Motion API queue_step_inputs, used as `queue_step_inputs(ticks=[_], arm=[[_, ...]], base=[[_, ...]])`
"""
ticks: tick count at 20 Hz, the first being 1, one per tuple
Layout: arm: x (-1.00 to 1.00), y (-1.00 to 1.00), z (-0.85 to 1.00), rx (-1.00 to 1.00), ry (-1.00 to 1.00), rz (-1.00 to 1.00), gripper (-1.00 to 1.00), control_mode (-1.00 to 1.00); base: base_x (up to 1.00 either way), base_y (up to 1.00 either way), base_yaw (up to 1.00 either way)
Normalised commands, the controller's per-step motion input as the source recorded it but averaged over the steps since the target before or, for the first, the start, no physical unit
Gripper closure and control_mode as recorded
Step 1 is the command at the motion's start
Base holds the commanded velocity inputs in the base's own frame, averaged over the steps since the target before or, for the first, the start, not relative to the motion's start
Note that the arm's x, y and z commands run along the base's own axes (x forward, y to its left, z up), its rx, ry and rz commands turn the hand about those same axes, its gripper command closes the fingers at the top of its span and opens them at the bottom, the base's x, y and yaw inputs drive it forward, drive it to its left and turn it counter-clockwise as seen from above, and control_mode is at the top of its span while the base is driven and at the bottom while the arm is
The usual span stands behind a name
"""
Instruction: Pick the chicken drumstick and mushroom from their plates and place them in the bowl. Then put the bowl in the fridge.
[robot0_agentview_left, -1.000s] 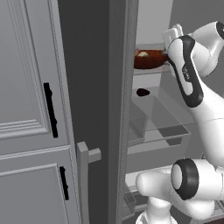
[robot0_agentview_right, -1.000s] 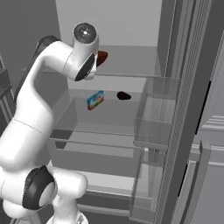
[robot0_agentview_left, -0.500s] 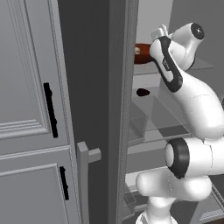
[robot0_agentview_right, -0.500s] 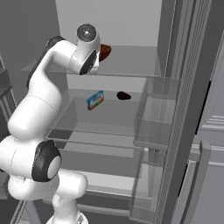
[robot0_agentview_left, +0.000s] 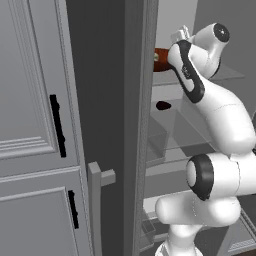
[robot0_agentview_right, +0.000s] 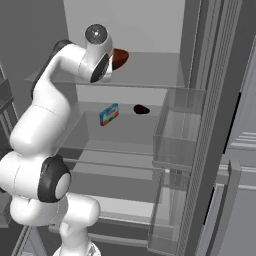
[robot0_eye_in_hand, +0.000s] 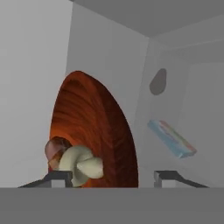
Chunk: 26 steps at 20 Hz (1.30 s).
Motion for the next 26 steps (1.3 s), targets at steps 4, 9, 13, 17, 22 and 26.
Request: queue_step_inputs(ticks=[4,9,13,17,22,26], arm=[[-0.78,0.0,0.06,0.0,-0.18,0.0,-1.0,-1.0],[-1.0,0.0,0.27,0.0,-0.35,0.0,-1.0,-1.0],[-1.0,-0.03,0.12,0.0,-0.41,-0.02,-1.0,-1.0],[-1.0,-0.12,-0.17,0.0,-0.2,-0.05,-1.0,-1.0],[-1.0,-0.02,-0.49,0.0,0.01,-0.01,-1.0,-1.0],[-1.0,0.0,-0.8,-0.07,0.14,0.0,-1.0,-1.0]], base=[[0.0,0.0,0.0],[0.0,0.0,0.0],[0.0,0.0,0.0],[0.0,0.0,0.0],[0.0,0.0,0.0],[0.0,0.0,0.0]])
